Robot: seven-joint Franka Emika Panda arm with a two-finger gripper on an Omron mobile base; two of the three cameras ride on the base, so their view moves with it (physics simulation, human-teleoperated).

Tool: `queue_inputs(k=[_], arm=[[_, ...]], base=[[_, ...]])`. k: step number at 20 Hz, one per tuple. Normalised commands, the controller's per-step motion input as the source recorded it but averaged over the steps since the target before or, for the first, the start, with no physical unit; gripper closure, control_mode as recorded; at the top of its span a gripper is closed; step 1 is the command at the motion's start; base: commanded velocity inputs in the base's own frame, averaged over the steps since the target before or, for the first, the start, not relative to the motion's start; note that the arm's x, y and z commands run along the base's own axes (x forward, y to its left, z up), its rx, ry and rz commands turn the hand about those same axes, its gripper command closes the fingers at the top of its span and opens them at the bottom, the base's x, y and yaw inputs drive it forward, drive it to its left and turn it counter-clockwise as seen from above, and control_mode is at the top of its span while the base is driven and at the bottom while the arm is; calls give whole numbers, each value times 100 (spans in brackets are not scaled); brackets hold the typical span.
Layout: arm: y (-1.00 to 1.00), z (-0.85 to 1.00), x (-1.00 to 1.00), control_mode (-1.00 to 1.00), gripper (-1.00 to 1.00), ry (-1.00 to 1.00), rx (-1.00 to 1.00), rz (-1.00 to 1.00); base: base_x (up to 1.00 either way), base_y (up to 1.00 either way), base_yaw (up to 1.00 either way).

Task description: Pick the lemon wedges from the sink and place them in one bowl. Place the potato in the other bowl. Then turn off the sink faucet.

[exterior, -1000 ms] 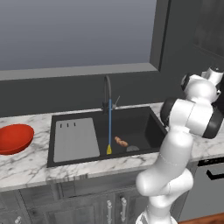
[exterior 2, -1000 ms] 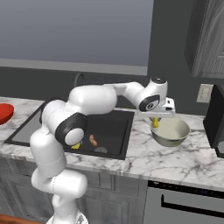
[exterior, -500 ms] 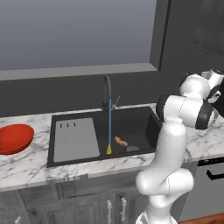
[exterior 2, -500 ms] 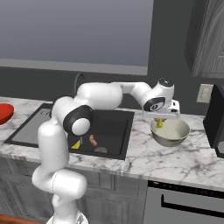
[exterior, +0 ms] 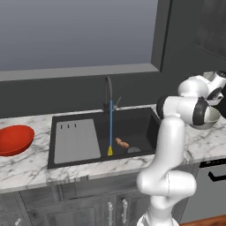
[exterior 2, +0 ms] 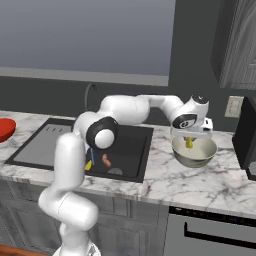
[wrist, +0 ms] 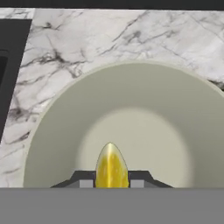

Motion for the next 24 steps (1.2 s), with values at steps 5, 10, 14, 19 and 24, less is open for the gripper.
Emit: queue_inputs(k=[5, 10, 14, 19, 24], arm=[[-6, -43, 20, -100, 100, 0, 0, 0], [-1, -27, 28, -100, 100, 0, 0, 0], [-12, -21, 31, -100, 100, 0, 0, 0], [-19, -22, 24, -100, 100, 0, 0, 0], [-19, -23, 22, -100, 100, 0, 0, 0]], base=[[0, 0, 0], [0, 0, 0], [0, 0, 0], [0, 0, 0], [0, 0, 0]])
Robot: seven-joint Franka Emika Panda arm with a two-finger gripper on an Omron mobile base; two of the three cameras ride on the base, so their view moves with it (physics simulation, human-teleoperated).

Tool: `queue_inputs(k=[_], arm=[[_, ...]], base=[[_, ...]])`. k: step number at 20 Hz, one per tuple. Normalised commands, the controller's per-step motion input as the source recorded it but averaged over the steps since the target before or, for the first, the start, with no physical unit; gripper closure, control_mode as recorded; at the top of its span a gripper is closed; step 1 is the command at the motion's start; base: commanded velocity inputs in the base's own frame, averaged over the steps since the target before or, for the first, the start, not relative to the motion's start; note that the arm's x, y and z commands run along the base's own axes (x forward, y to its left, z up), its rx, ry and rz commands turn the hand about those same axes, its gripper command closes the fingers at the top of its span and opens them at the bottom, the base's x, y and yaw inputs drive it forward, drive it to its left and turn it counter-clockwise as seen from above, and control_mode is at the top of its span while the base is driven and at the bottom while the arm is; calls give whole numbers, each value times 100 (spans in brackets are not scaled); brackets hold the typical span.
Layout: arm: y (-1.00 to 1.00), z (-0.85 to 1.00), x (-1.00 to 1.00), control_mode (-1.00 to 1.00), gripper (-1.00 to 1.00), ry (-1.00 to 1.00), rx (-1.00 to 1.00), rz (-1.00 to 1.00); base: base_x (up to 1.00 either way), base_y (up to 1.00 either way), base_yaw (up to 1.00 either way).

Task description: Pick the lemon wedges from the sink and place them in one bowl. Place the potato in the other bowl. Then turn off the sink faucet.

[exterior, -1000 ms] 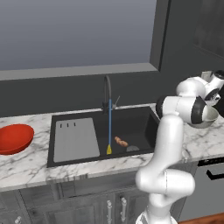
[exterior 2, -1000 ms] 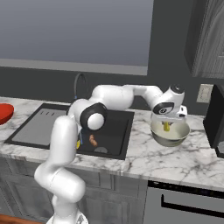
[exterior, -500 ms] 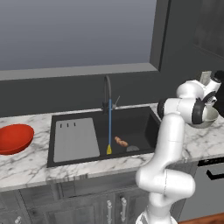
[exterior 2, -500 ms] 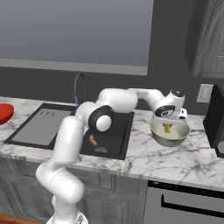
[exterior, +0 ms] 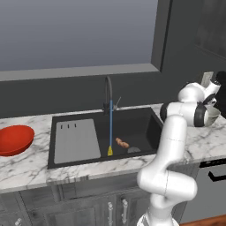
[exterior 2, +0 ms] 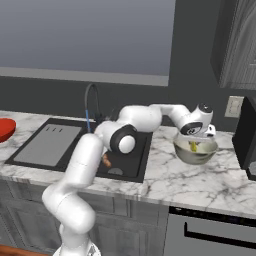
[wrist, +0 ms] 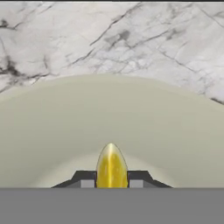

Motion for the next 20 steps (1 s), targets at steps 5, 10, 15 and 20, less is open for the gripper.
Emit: queue_inputs(k=[5, 10, 15, 20], arm=[[-13, -17, 20, -100, -100, 0, 0, 0], [-38, 6, -38, -100, -100, -3, 0, 0], [-44, 22, -81, -100, -100, -14, 0, 0], [-1, 52, -84, -100, -100, -16, 0, 0]], base=[[0, 0, 0], [0, 0, 0], [0, 0, 0], [0, 0, 0]])
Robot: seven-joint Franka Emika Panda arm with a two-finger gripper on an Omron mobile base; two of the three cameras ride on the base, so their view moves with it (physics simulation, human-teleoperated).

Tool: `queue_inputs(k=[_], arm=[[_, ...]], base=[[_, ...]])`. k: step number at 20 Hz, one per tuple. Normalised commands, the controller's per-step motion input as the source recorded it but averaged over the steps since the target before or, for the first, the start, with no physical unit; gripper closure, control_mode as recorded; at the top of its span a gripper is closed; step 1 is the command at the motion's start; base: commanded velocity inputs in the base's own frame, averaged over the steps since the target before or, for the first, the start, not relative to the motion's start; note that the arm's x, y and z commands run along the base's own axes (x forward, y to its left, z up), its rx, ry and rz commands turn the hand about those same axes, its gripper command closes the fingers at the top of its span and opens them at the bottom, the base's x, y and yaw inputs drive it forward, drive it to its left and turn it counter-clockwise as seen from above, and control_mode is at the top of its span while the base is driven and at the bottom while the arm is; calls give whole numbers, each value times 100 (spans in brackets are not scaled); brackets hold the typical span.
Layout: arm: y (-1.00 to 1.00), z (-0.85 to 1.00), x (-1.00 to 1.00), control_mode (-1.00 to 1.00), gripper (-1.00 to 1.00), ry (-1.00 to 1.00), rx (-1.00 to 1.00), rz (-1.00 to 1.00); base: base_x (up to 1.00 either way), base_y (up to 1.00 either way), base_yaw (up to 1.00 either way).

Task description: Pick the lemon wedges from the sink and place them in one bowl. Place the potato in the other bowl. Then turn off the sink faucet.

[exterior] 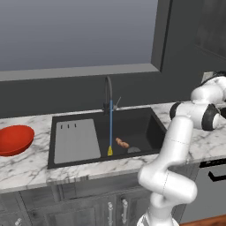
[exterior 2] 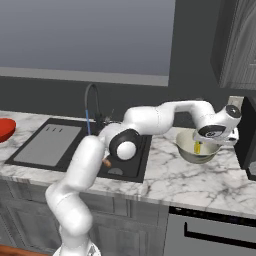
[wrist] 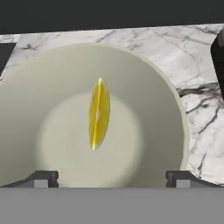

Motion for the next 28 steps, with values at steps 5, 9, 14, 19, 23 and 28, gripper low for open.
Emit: queue_inputs(k=[5, 9, 14, 19, 23, 28], arm=[[68, 96, -61, -100, -100, -17, -6, 0], [100, 80, -43, -100, -100, -7, -16, 0], [100, 49, -45, -100, -100, 0, -20, 0], [100, 37, -39, -100, -100, 6, -11, 0], [100, 28, -38, -100, -100, 16, -7, 0], [100, 31, -27, -100, -100, 19, -2, 0]], base=[[0, 0, 0], [0, 0, 0], [0, 0, 0], [0, 0, 0], [0, 0, 0], [0, 0, 0]])
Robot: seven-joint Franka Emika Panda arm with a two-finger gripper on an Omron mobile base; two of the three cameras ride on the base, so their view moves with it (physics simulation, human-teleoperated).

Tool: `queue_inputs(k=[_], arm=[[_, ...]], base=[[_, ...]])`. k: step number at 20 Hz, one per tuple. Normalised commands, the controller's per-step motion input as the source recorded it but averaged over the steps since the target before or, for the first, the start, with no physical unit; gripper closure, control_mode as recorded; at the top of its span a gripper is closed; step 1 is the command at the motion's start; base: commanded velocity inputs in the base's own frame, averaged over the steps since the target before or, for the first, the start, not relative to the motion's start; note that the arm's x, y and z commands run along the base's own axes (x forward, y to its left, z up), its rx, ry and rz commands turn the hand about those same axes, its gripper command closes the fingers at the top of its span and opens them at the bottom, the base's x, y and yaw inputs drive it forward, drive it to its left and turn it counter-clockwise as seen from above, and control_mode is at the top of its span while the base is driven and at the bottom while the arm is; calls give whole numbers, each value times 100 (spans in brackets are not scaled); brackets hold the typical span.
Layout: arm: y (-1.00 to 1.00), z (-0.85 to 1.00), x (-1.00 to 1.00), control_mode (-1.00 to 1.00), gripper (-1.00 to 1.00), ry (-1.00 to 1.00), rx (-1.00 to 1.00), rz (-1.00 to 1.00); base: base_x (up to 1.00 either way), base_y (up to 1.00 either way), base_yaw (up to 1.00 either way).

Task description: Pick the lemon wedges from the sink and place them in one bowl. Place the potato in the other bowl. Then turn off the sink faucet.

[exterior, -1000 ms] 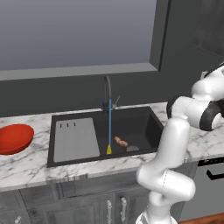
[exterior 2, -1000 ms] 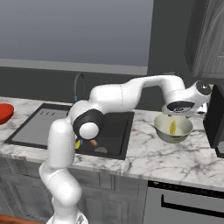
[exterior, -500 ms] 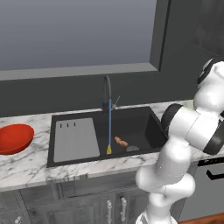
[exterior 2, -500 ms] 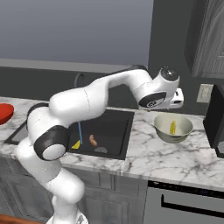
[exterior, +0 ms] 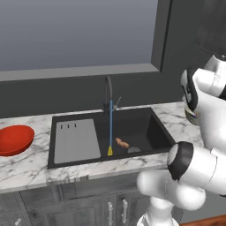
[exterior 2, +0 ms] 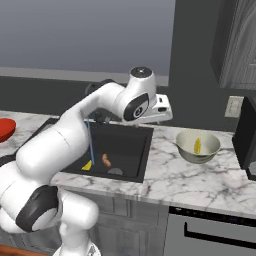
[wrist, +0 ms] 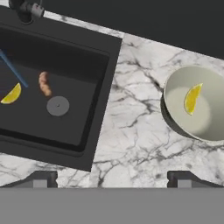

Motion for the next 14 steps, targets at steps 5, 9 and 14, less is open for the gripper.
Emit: queue_inputs(k=[5, 9, 14], arm=[[100, 19, -23, -100, -100, 16, 0, 0], [100, 0, -18, -100, -100, 7, 0, 0], [87, -11, -8, -100, -100, 0, 6, 0]], base=[[0, 0, 0], [0, 0, 0], [0, 0, 0]])
